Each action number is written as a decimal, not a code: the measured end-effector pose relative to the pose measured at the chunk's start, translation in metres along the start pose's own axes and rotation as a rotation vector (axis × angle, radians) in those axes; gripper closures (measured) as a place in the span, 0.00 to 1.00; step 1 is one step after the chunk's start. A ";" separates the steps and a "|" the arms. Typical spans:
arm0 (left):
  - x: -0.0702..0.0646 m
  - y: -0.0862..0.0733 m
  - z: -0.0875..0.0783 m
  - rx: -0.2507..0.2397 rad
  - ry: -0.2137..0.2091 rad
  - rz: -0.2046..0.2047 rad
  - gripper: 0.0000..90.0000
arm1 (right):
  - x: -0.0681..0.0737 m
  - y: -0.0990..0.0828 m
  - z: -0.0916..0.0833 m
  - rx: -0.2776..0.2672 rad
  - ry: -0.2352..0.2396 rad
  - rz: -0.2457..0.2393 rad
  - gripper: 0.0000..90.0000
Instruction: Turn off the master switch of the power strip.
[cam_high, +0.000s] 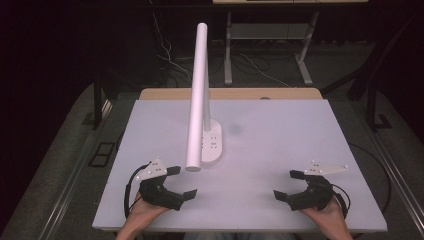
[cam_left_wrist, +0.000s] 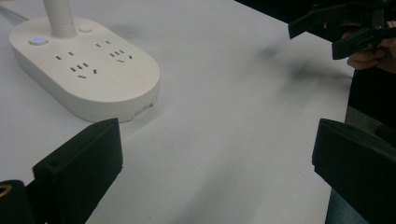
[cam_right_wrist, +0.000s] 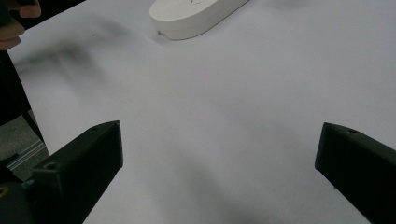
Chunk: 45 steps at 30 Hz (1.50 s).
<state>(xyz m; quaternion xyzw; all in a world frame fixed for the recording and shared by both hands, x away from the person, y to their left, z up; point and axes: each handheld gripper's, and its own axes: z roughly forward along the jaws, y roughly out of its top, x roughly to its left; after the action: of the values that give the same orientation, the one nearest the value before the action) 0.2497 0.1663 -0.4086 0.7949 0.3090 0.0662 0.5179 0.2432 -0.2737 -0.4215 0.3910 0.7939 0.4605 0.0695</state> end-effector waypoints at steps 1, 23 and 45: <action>0.000 0.002 0.000 0.010 -0.003 0.007 0.01 | 0.000 0.000 0.000 0.001 0.000 0.001 0.00; 0.011 0.018 0.004 0.063 -0.009 0.018 0.01 | -0.001 -0.001 0.000 0.005 -0.004 0.006 0.00; 0.026 0.044 0.006 0.080 0.011 0.038 0.02 | -0.003 -0.001 -0.002 -0.005 -0.015 0.013 0.00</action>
<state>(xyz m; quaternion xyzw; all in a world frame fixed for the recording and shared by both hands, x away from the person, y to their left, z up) 0.2913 0.1643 -0.3783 0.8203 0.2992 0.0681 0.4825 0.2435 -0.2773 -0.4217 0.3995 0.7896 0.4601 0.0732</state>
